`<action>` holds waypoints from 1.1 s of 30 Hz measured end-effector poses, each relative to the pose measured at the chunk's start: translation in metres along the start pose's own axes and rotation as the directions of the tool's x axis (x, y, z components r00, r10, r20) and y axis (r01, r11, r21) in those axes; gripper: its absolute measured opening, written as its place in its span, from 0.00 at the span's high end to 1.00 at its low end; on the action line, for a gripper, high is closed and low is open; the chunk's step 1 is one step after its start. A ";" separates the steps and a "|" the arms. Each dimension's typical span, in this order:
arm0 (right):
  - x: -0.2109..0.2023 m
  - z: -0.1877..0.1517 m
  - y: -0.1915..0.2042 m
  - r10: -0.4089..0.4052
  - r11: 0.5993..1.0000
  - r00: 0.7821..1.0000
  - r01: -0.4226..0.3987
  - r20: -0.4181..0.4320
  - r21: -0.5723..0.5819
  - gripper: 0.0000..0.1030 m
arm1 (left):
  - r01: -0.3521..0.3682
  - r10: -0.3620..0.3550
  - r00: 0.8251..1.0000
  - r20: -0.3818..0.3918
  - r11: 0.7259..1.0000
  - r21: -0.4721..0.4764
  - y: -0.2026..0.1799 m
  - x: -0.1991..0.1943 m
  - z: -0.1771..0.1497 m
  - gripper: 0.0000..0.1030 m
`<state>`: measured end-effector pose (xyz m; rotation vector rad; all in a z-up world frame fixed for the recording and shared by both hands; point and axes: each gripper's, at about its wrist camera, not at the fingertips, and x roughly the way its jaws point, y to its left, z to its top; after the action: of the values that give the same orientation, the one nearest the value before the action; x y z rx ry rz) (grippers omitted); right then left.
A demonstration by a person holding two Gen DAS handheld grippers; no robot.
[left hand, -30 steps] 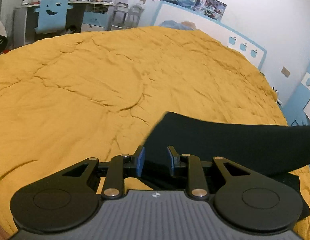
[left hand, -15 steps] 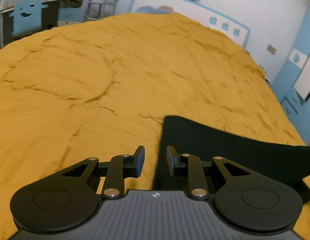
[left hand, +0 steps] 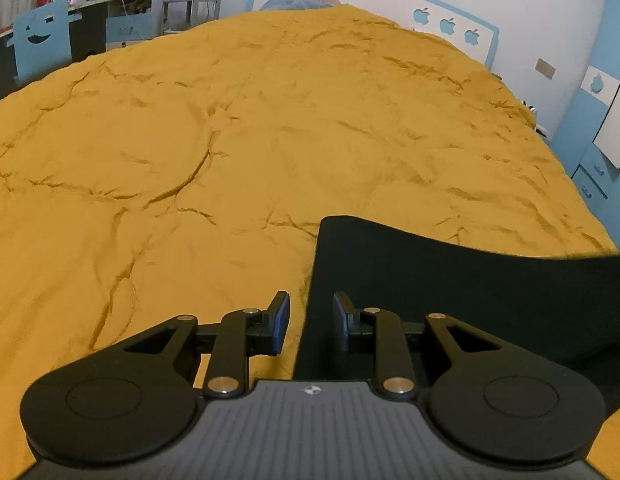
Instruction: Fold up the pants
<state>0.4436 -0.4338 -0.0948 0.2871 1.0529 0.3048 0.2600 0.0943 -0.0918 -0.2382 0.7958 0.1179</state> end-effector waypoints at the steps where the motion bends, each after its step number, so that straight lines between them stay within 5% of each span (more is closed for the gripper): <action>1: 0.010 -0.003 -0.007 -0.001 1.000 1.000 0.001 -0.015 0.018 1.00 | -0.002 0.002 1.000 -0.001 1.000 -0.002 0.000 0.000 -0.001 0.71; 10: 0.031 -0.020 -0.038 0.028 0.987 1.000 -0.029 0.009 0.160 1.00 | -0.019 0.018 1.000 -0.025 1.000 -0.016 0.006 0.004 -0.006 0.71; 13: 0.021 -0.035 -0.036 0.049 0.972 0.998 -0.058 0.046 0.226 0.93 | -0.016 0.016 1.000 -0.023 1.000 -0.014 0.006 0.003 -0.009 0.71; 17: 0.014 -0.054 -0.055 0.186 0.915 0.980 -0.199 0.070 0.351 0.75 | -0.013 0.013 1.000 -0.026 1.000 -0.022 0.010 0.001 -0.013 0.71; 23: 0.005 -0.077 -0.073 0.252 0.851 0.962 -0.274 0.109 0.447 0.76 | 0.004 -0.006 0.999 -0.034 0.998 -0.056 0.013 -0.002 -0.017 0.71; 26: 0.002 -0.082 -0.072 0.226 0.850 0.967 -0.254 0.116 0.462 0.79 | 0.003 -0.004 1.000 -0.028 0.999 -0.050 0.011 -0.003 -0.017 0.71; 33: -0.008 -0.096 -0.072 0.226 0.819 0.968 -0.251 0.112 0.517 0.65 | 0.009 -0.010 1.000 -0.022 0.998 -0.056 0.010 -0.007 -0.020 0.71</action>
<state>0.3633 -0.4944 -0.1601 0.9281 1.0426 0.2253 0.2390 0.0984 -0.1016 -0.2966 0.8138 0.1285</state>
